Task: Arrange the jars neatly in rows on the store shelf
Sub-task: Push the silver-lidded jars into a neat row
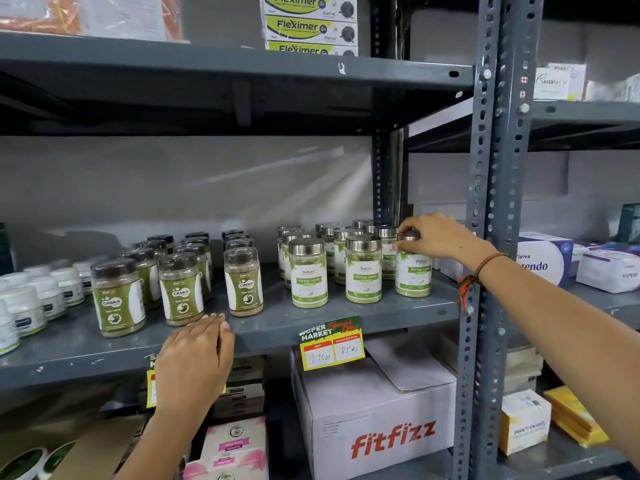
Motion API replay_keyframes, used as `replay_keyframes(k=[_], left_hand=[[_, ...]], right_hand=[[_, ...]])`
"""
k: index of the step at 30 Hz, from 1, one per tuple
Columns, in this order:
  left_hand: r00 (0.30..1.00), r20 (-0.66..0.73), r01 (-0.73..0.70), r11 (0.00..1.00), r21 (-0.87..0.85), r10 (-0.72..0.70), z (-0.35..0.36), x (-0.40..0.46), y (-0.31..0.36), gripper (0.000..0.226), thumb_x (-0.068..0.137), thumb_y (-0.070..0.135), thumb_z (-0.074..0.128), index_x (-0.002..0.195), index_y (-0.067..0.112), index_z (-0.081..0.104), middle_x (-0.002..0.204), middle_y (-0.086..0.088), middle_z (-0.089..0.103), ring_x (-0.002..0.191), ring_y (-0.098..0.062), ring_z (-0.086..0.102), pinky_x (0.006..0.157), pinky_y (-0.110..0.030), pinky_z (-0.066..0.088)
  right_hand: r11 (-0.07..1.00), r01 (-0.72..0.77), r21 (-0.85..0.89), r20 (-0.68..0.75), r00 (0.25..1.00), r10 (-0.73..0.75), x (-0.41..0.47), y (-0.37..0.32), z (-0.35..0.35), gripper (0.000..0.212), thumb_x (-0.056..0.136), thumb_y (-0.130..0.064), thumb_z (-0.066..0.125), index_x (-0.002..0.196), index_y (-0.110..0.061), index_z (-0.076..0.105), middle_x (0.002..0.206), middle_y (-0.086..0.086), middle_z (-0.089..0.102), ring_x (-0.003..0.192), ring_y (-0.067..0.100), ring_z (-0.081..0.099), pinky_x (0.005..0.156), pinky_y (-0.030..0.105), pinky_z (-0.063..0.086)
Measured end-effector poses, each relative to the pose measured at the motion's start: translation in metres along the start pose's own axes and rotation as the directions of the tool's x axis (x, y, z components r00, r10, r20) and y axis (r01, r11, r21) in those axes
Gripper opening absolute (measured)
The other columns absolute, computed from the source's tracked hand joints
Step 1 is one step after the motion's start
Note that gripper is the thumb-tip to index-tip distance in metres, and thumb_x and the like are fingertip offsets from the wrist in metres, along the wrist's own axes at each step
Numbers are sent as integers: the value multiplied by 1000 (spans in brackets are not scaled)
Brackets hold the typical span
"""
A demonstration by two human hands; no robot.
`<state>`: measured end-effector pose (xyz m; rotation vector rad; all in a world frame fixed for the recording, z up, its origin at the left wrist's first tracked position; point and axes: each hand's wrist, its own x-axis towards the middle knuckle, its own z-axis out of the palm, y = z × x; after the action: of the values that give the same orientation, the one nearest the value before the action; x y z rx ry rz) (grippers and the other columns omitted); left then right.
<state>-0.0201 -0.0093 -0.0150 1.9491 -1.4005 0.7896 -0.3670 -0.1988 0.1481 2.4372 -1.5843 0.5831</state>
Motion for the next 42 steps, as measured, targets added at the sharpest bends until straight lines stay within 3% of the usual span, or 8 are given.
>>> replay_keyframes(k=[2,5,8,12,14,21,37,42], left_hand=[[1000,-5,-1,1000,0,1,-1,0,0,45,92,32,39,97,6,76,100,-8,75,95,-24,69,87,-41,51],[1000,-12,-4,1000,-4,4,-1,0,1,44,92,31,40,97,6,76,99,-8,75,95,-24,70,87,-41,51],[1000,-15,3,1000,-4,-3,1,0,0,45,92,32,39,97,7,76,100,-9,75,95,-24,69,88,-41,51],[1000,-15,3,1000,-7,-3,4,1,-2,47,93,33,37,98,7,76,101,-9,74,96,-25,69,88,-41,50],[1000,-13,4,1000,-10,-4,4,1,-2,47,93,33,37,98,7,76,101,-8,74,97,-24,69,89,-41,50],[1000,-20,0,1000,-7,0,3,0,-2,43,92,31,41,98,7,76,100,-9,75,94,-24,70,87,-40,50],[999,-32,1,1000,-5,-1,4,0,-1,44,91,32,40,98,8,76,101,-8,75,94,-24,70,87,-41,51],[999,-40,16,1000,-15,-17,4,0,-2,43,91,32,40,98,9,76,102,-7,74,95,-23,69,87,-40,50]], right_hand=[[1000,15,-22,-5,1000,-15,0,0,0,60,86,-62,58,132,-24,58,117,12,66,104,31,63,88,41,52],[999,50,-18,-143,988,-52,-1,-9,0,66,91,-66,42,137,-21,54,119,15,64,107,35,63,88,46,53],[986,155,53,-233,963,-139,-2,-28,0,81,86,-78,30,136,-21,56,126,9,66,111,28,64,92,47,53],[973,221,66,-121,970,-212,-3,-52,-1,85,79,-83,37,130,-20,62,107,2,72,91,16,67,86,39,54],[976,216,28,-62,975,-213,-2,-58,2,81,77,-81,46,129,-21,62,112,3,72,100,22,66,96,43,50],[965,226,134,-41,974,-222,2,-57,4,64,78,-61,69,130,-23,63,122,1,70,110,20,65,95,37,51],[945,208,251,-19,978,-210,3,-51,9,62,78,-54,74,131,-25,62,125,1,68,112,17,64,97,39,52],[953,229,199,-55,973,-222,1,-57,8,71,77,-63,69,136,-23,58,131,1,65,117,21,62,95,35,50]])
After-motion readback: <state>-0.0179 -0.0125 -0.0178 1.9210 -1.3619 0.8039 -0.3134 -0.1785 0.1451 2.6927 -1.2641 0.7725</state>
